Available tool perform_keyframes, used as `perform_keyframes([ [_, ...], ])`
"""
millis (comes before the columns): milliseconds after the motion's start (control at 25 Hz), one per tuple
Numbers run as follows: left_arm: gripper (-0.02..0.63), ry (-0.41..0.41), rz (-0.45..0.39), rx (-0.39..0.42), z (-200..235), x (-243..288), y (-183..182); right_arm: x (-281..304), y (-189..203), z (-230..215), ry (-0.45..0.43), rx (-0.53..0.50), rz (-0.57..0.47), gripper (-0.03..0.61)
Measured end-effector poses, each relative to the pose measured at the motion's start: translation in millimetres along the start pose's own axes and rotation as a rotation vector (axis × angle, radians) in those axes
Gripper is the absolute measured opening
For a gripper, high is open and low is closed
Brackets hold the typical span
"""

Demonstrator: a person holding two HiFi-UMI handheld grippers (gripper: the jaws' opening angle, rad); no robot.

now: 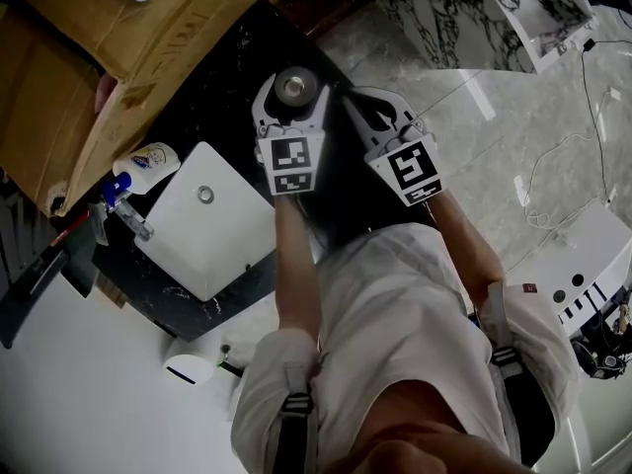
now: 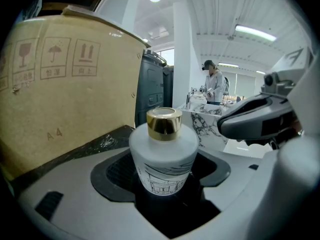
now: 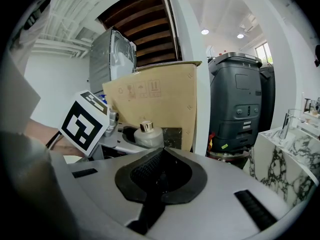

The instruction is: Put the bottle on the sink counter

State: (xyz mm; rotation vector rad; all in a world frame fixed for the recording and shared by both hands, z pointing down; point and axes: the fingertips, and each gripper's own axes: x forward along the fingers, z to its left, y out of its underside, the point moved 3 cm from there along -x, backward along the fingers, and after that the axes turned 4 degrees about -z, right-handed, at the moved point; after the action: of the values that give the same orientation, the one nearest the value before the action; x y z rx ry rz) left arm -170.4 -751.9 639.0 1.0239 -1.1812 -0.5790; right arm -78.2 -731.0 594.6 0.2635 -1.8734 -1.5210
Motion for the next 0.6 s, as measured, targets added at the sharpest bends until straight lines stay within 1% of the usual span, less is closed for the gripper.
perform_keyframes([
  [160, 0.324, 0.012, 0.007, 0.009, -2.3, 0.2, 0.5, -2.4, -1.4, 1.0, 0.006, -0.002, -0.004, -0.002],
  [600, 0.324, -0.011, 0.021, 0.002, 0.5, -16.8, 12.3, -18.2, -2.1, 8.8, 0.030, -0.012, -0.009, -0.002],
])
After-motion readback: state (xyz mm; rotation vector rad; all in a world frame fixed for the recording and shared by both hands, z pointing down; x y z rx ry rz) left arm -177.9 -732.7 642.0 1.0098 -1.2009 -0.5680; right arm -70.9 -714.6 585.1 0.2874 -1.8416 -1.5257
